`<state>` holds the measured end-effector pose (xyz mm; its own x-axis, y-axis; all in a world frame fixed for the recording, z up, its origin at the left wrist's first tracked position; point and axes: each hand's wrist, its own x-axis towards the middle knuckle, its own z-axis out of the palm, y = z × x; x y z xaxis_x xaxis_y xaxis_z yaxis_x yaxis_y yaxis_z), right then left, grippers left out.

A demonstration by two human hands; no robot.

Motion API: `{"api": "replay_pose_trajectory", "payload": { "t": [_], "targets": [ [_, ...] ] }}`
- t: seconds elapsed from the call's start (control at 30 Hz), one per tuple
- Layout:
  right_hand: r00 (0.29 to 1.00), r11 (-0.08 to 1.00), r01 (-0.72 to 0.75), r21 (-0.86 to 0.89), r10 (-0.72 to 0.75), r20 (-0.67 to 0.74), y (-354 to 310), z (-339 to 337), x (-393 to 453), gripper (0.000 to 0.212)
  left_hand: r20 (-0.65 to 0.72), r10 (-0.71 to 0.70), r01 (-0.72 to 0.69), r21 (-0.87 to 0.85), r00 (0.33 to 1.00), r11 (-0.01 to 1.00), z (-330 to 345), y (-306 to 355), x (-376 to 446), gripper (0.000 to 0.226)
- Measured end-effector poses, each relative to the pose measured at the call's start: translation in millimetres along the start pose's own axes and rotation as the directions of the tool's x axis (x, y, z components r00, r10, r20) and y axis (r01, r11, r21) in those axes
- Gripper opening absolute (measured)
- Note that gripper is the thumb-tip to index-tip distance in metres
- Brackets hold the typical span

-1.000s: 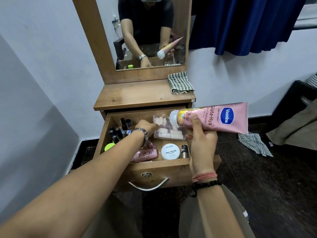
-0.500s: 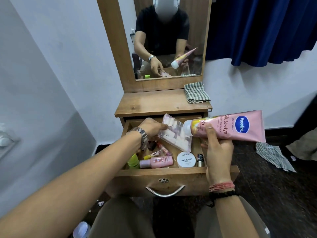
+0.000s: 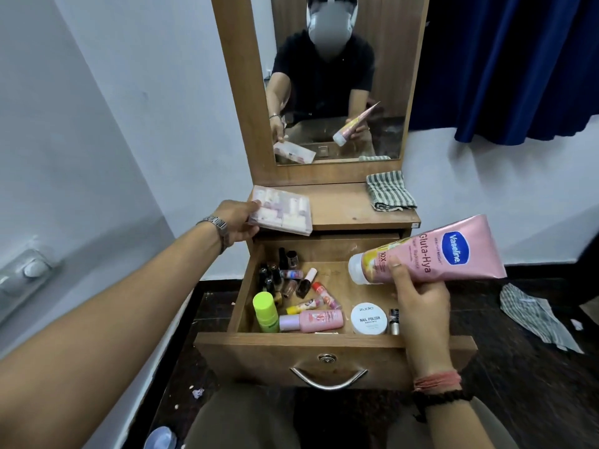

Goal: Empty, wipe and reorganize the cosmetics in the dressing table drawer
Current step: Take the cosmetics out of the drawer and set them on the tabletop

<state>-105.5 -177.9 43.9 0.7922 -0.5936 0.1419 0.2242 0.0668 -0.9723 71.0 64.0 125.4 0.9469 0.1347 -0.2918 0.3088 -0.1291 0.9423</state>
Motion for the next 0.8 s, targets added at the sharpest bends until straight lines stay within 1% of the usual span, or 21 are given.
{"api": "replay_pose_trajectory", "payload": {
  "t": [0.1, 0.17, 0.2, 0.27, 0.3, 0.37, 0.4, 0.47, 0.53, 0.57, 0.67, 0.8],
  "targets": [
    [0.999, 0.999, 0.013, -0.040, -0.012, 0.033, 0.9, 0.9, -1.1, 0.010, -0.057, -0.020, 0.018, -0.050, 0.998, 0.999, -4.7, -1.6, 17.7, 0.012],
    [0.999, 0.999, 0.005, -0.042, -0.003, 0.050, 0.3, 0.9, -1.4, 0.016, -0.101, -0.007, 0.003, -0.046, 0.995, 0.999, -5.4, -2.4, 25.2, 0.008],
    [0.999, 0.999, 0.006, -0.047, -0.003, 0.054, -0.2, 0.9, -1.6, 0.020, -0.114, 0.008, -0.011, -0.030, 0.993, 0.999, -5.9, -3.5, 28.5, 0.011],
    [0.998, 0.998, 0.011, -0.064, -0.008, 0.058, -0.2, 1.4, -1.2, 0.025, -0.097, 0.066, -0.062, 0.047, 0.993, 0.997, -8.6, -7.1, 34.7, 0.035],
    [0.998, 0.997, 0.011, -0.071, -0.007, 0.060, 0.2, 1.4, -1.0, 0.024, -0.070, 0.113, -0.104, 0.125, 0.991, 0.987, -10.5, -9.8, 36.7, 0.051],
    [0.998, 0.996, 0.005, -0.095, 0.001, 0.065, 1.1, 1.9, -0.9, 0.020, 0.005, 0.216, -0.206, 0.321, 0.976, 0.924, -11.9, -16.0, 36.8, 0.074],
    [0.998, 0.994, 0.003, -0.109, 0.005, 0.070, 1.3, 2.3, -1.2, 0.022, 0.034, 0.267, -0.258, 0.400, 0.963, 0.879, -11.0, -18.6, 35.4, 0.079],
    [0.997, 0.992, 0.003, -0.125, 0.006, 0.075, 0.8, 3.2, -2.0, 0.030, 0.043, 0.361, -0.329, 0.523, 0.931, 0.786, -6.4, -22.3, 34.3, 0.076],
    [0.997, 0.991, 0.008, -0.132, 0.002, 0.074, -0.7, 4.0, -3.1, 0.037, 0.015, 0.435, -0.352, 0.614, 0.900, 0.707, -1.3, -24.8, 35.8, 0.068],
    [0.997, 0.990, 0.012, -0.137, -0.002, 0.076, -1.1, 4.6, -3.1, 0.039, -0.004, 0.449, -0.344, 0.636, 0.893, 0.690, 0.5, -25.8, 37.4, 0.068],
    [0.997, 0.990, 0.014, -0.139, -0.003, 0.078, -2.4, 4.6, -4.7, 0.038, -0.042, 0.446, -0.313, 0.655, 0.894, 0.688, 4.8, -26.6, 42.0, 0.069],
    [0.997, 0.990, 0.005, -0.143, 0.006, 0.078, -2.2, 5.3, -5.0, 0.036, -0.057, 0.442, -0.293, 0.673, 0.895, 0.679, 8.3, -24.6, 50.8, 0.061]
  ]
}}
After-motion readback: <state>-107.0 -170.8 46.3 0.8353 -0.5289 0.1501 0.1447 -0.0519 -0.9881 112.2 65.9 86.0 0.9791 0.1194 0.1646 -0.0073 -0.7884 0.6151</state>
